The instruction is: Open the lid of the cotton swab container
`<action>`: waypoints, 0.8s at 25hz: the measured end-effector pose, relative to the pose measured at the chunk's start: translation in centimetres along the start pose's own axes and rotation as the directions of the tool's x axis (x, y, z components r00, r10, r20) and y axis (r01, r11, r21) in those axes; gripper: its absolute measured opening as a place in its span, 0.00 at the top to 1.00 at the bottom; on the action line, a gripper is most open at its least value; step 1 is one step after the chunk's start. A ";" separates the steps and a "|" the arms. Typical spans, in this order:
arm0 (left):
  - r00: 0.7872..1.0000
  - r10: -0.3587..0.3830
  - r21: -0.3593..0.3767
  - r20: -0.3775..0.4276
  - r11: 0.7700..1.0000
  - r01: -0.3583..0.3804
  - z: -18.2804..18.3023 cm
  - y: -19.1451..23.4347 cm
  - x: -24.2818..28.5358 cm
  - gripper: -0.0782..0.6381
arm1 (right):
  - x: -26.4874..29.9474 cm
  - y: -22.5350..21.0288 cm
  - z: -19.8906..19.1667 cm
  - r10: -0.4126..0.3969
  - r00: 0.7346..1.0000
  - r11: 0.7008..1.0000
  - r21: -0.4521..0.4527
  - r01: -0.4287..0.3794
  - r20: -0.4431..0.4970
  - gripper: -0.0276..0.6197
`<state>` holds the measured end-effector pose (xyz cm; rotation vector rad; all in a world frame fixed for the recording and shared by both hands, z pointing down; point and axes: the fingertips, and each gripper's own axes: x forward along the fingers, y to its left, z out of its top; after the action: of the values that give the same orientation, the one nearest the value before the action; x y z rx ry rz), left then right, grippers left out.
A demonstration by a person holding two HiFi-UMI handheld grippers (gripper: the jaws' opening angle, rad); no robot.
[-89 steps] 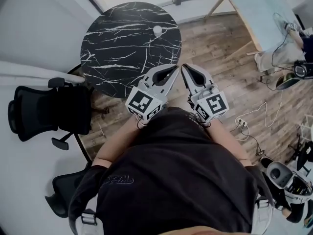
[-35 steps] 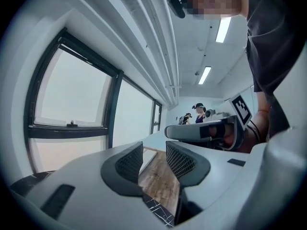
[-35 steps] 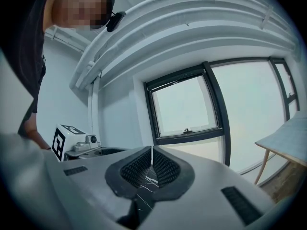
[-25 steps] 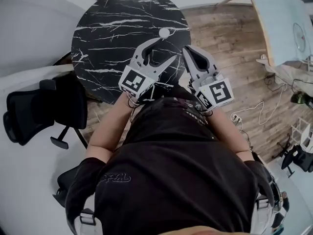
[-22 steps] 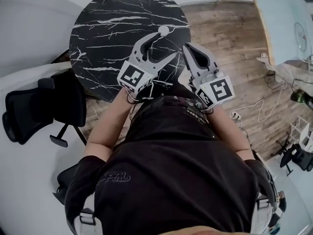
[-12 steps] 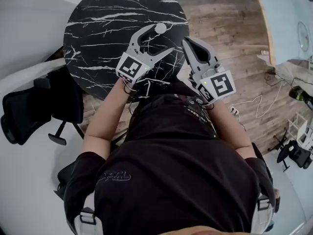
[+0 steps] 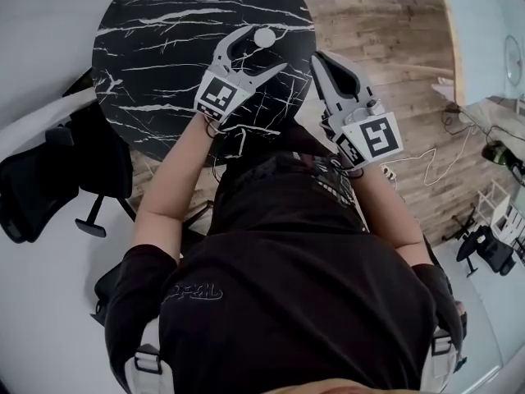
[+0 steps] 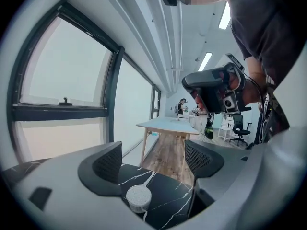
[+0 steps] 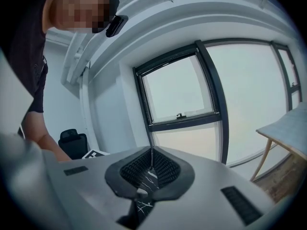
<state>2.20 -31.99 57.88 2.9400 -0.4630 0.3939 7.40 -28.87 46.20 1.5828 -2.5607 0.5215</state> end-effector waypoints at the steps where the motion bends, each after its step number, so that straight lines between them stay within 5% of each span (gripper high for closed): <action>1: 1.000 0.009 0.004 -0.007 1.000 -0.009 -0.6 0.3 0.3 0.33 | 0.2 -0.2 -0.1 -0.002 1.000 1.000 0.003 0.002 -0.002 0.92; 20: 0.966 0.115 -0.008 -0.231 0.993 -0.120 -13.5 3.8 4.8 0.33 | 1.7 -3.6 -1.2 -0.004 0.999 1.000 0.016 0.005 -0.050 0.92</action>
<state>2.26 -34.55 72.46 2.8055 -0.6057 0.7297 9.70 -31.39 48.61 1.5597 -2.5223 0.5757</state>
